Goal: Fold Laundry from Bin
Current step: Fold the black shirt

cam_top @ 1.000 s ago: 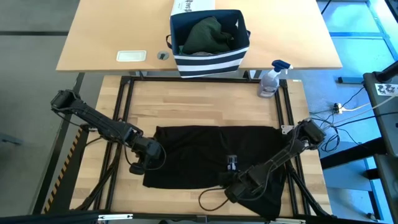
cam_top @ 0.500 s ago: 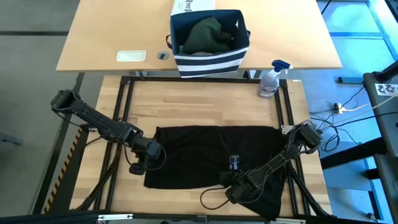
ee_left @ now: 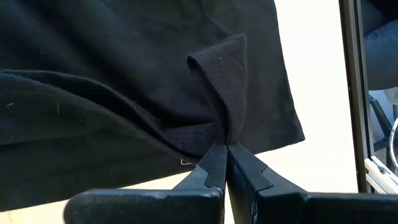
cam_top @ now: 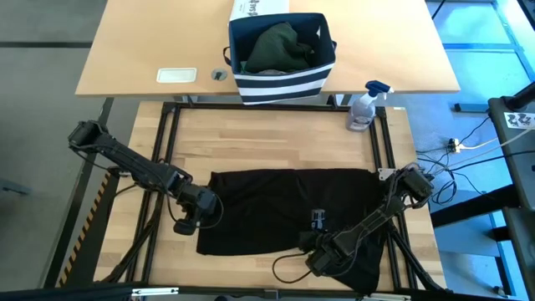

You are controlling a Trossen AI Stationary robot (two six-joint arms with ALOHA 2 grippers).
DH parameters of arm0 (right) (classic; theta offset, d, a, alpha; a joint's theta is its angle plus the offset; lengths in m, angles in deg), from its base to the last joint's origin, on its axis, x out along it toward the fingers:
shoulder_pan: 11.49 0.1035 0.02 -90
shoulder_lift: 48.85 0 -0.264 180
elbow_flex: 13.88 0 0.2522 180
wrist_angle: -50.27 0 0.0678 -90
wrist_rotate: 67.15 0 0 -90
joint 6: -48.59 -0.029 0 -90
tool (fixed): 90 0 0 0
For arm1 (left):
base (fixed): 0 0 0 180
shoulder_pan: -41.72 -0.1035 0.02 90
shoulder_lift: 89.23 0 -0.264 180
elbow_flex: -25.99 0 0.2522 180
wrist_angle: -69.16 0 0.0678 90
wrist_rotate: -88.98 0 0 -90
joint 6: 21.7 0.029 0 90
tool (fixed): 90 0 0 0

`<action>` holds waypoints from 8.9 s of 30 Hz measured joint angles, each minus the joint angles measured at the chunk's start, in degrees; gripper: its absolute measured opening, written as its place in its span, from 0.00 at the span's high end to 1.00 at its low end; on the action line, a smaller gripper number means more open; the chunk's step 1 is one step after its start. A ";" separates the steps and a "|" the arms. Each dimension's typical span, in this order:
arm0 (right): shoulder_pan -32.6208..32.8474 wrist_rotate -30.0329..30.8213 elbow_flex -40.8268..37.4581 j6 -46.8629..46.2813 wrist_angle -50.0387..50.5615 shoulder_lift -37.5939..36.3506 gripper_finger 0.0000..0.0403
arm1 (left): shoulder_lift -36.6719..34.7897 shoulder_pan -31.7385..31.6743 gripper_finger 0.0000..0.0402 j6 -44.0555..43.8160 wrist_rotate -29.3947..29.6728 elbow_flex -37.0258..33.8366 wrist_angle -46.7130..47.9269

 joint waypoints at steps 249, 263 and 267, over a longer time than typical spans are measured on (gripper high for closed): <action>-24.48 -19.26 -29.24 -10.60 7.86 -25.98 0.52 | 16.21 -12.28 0.82 -5.39 14.53 -1.29 -0.21; -24.44 -16.43 -29.43 -10.38 5.20 -32.54 0.52 | 4.51 -12.13 0.82 -5.37 19.92 1.29 12.30; -24.44 -14.93 -27.88 -9.78 4.13 -34.30 0.52 | 1.88 -12.13 0.82 -7.51 19.96 1.55 16.93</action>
